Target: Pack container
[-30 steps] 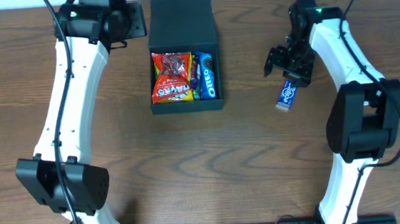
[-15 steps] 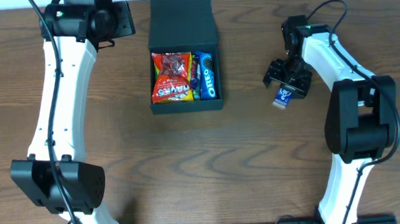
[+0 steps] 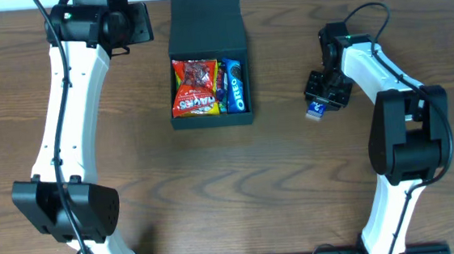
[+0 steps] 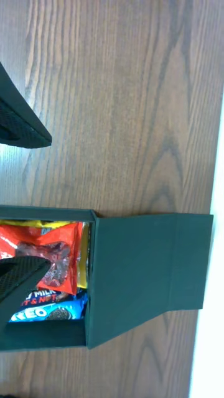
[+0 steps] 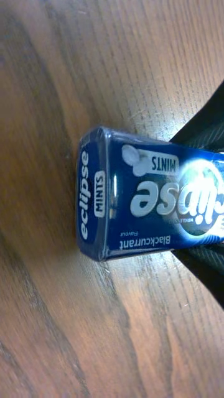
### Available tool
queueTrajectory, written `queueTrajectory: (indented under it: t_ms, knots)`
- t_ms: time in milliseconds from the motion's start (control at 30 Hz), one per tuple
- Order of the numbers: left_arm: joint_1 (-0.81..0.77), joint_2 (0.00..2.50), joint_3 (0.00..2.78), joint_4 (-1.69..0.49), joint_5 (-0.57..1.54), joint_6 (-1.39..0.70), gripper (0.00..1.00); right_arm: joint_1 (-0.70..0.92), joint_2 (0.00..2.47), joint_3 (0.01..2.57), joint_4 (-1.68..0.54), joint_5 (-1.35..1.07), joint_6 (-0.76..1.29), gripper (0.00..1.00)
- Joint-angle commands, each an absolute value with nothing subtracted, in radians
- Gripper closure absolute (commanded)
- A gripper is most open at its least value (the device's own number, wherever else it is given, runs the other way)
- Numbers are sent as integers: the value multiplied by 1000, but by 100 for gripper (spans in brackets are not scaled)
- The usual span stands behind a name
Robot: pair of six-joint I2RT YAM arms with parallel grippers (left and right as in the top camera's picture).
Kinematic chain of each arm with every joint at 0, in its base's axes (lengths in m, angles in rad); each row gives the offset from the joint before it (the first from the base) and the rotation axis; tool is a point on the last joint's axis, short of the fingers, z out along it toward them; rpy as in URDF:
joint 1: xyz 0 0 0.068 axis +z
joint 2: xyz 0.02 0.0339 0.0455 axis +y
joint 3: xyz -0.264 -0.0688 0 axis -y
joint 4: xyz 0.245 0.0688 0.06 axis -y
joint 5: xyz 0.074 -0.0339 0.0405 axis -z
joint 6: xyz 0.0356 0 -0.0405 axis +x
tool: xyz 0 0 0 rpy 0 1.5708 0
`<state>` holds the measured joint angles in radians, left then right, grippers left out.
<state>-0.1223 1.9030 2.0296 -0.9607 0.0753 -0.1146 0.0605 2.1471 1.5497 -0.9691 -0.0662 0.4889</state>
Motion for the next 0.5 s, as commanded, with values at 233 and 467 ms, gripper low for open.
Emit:
queueTrajectory:
  t_ms: [233,467]
  knots:
    - [-101,1909,2032,-961,68,30,41,120,2151,1870,-1083,-151,296,76]
    - [-56,1909,2016,-960,72,30,37,303,2151,2002,-1074,-217,256,76]
